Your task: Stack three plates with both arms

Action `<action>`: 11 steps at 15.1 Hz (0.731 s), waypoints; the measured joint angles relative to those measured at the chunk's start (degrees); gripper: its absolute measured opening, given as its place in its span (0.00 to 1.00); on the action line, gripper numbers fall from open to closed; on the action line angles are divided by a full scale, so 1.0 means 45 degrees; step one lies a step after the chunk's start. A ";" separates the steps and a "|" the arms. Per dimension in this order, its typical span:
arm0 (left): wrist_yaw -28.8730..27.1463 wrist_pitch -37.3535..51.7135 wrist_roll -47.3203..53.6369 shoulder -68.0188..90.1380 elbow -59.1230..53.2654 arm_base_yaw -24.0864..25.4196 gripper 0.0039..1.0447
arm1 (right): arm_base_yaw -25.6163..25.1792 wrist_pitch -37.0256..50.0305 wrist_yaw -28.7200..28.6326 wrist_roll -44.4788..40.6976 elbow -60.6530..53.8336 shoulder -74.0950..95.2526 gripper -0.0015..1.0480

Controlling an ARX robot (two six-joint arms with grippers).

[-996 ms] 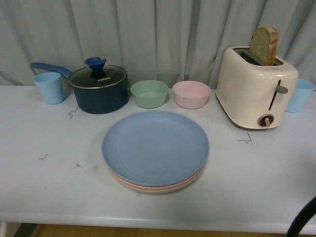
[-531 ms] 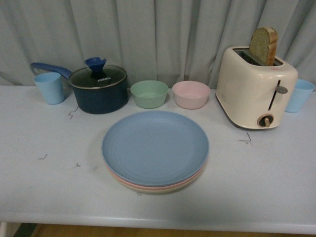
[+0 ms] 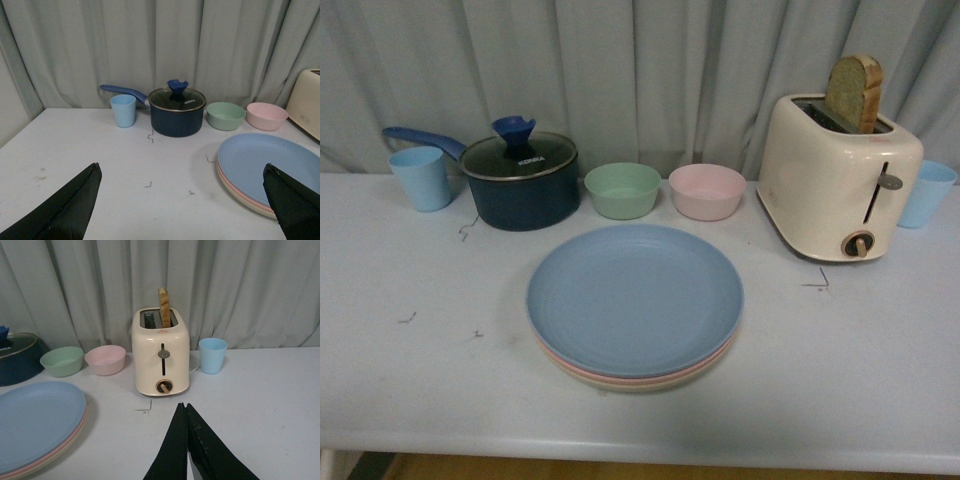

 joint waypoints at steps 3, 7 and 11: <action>0.0000 0.0000 0.0000 0.0000 0.0000 0.0000 0.94 | 0.0000 -0.1229 0.0000 0.0000 -0.0005 -0.1370 0.02; 0.0000 0.0005 0.0000 0.0000 0.0000 0.0000 0.94 | 0.0000 -0.2594 0.0000 0.0000 -0.0005 -0.2798 0.02; 0.0000 0.0005 0.0000 0.0000 0.0000 0.0000 0.94 | 0.0000 -0.3876 0.0000 0.0000 -0.0010 -0.4124 0.02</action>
